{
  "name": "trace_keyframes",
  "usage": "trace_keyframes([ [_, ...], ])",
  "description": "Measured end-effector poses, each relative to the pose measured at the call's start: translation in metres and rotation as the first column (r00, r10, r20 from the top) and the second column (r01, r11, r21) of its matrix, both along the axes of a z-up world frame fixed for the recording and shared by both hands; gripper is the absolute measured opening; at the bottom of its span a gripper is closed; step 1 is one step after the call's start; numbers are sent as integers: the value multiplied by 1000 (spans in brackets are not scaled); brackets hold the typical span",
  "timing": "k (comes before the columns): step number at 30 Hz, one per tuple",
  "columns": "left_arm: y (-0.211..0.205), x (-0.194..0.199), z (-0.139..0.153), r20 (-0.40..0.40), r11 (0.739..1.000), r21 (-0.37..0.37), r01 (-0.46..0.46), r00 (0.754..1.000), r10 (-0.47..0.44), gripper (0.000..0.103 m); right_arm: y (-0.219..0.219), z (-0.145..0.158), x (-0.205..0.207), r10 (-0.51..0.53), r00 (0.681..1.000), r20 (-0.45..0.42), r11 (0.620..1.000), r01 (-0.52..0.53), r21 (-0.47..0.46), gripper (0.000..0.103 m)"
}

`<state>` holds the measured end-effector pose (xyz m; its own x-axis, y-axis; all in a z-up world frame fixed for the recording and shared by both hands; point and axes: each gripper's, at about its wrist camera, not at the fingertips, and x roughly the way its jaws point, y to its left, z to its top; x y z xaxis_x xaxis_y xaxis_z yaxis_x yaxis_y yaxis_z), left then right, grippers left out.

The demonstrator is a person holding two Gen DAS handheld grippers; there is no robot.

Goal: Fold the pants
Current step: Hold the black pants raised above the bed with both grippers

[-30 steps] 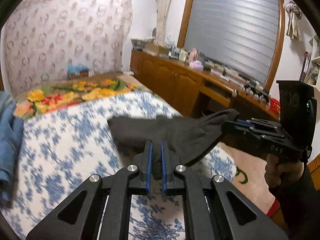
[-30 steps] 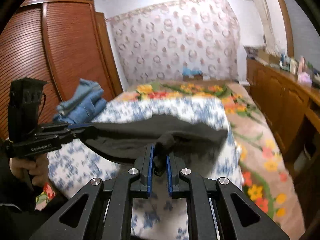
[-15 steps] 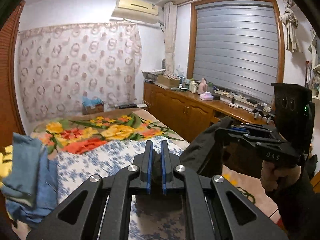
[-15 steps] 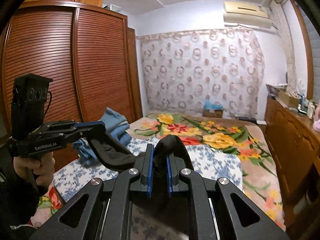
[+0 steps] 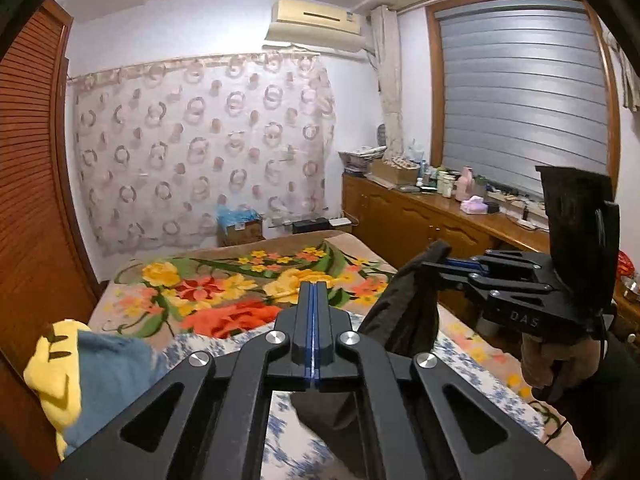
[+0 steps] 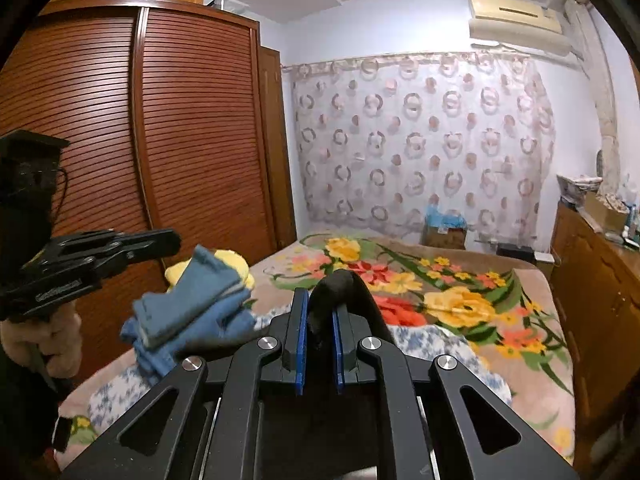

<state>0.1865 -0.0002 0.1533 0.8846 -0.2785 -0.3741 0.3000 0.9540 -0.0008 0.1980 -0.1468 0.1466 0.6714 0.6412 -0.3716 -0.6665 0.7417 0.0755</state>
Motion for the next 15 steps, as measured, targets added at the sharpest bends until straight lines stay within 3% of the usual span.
trace_keyframes([
  [7,25,43,-46,-93,999,-26,-41,995,39,0,27,-33,65,36,998,-57,998,-40,-58,10],
  [10,26,57,-73,-152,998,-25,-55,987,51,7,31,-45,84,33,996,-82,996,-39,-78,10],
  [13,21,63,-97,-199,998,-35,-48,979,40,21,32,-51,97,17,995,-103,995,-27,-95,10],
  [15,15,64,-108,-223,998,-37,-44,974,34,50,30,-56,100,5,993,-120,995,-17,-100,10],
])
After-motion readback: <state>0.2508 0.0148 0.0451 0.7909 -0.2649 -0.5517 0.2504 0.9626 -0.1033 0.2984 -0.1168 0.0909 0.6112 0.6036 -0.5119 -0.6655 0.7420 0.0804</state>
